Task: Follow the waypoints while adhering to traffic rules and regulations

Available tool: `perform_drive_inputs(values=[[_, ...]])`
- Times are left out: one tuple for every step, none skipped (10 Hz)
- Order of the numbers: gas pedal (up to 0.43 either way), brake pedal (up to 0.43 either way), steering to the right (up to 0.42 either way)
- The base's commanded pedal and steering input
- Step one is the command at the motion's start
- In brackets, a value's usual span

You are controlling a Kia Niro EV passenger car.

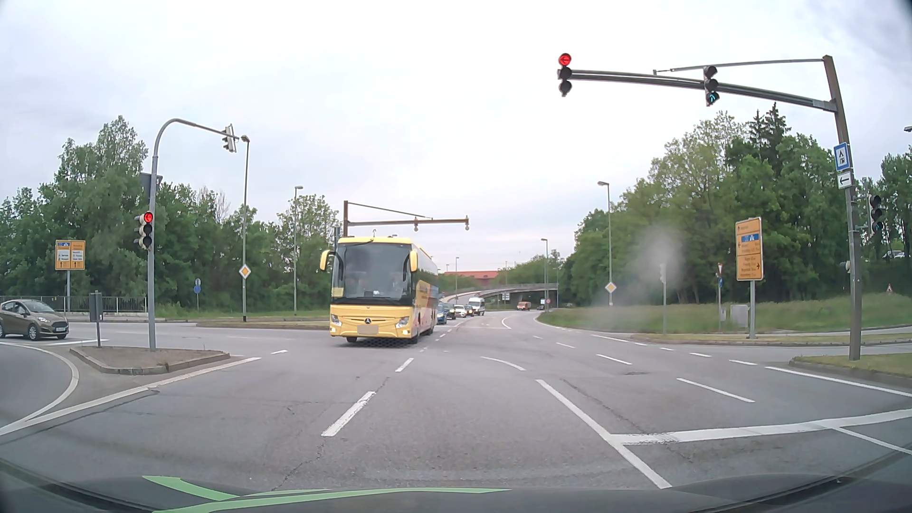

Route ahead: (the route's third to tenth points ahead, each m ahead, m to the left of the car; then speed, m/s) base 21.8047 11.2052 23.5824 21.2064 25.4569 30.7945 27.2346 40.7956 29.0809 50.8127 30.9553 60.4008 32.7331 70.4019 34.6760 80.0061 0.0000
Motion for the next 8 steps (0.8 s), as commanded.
perform_drive_inputs(values=[[0.0,0.323,0.004],[0.0,0.323,0.004],[0.0,0.323,0.004],[0.0,0.323,0.004],[0.0,0.323,0.004],[0.0,0.323,0.004],[0.0,0.323,0.004],[0.0,0.323,0.004]])
